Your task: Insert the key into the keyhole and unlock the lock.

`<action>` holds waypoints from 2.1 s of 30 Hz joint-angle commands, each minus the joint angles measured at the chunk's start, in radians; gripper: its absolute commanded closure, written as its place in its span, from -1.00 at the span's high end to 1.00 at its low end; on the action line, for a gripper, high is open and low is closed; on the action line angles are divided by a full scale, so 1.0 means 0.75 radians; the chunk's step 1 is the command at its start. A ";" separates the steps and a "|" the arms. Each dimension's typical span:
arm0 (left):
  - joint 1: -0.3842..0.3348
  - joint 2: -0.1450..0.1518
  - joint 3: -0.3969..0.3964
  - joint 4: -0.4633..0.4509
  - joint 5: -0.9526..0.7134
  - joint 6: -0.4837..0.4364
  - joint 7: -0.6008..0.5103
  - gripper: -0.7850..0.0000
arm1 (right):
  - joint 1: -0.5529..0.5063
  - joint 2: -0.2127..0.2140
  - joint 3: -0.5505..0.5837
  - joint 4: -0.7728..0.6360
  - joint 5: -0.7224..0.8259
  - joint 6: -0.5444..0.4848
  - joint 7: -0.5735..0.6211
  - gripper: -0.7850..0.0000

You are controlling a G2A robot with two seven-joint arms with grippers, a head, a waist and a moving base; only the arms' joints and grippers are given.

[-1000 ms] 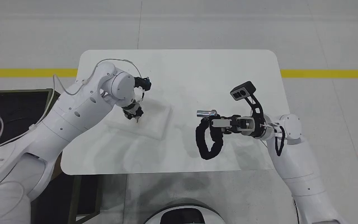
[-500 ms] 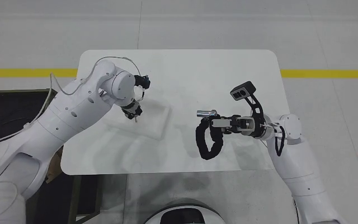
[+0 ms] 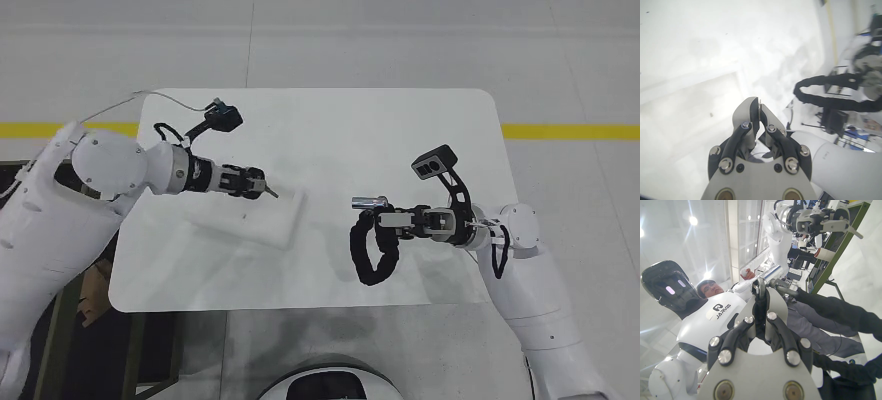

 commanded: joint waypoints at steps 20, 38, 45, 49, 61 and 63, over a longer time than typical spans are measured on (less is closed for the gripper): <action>0.495 -0.015 -0.238 -0.049 -0.926 -0.527 0.002 -1.00 | -0.011 -0.073 -0.162 0.071 0.465 -0.063 0.010 -1.00; 0.595 -0.065 -0.279 -0.104 -0.751 -0.619 0.240 -1.00 | 0.044 -0.115 -0.210 0.099 0.171 -0.297 -0.041 -1.00; 0.675 -0.082 -0.259 -0.148 -0.963 -0.482 0.312 -1.00 | -0.034 -0.105 -0.158 -0.028 -0.002 -0.333 -0.152 -1.00; 0.683 -0.099 -0.247 -0.140 -1.081 -0.372 0.292 -1.00 | -0.036 -0.105 -0.155 -0.046 -0.068 -0.344 -0.155 -1.00; 0.667 -0.141 -0.243 -0.110 -1.012 -0.207 0.269 -1.00 | -0.051 -0.109 -0.167 -0.069 -0.175 -0.408 -0.177 -1.00; 0.671 -0.146 -0.246 -0.110 -0.995 -0.191 0.261 -1.00 | -0.052 -0.109 -0.170 -0.068 -0.180 -0.411 -0.177 -1.00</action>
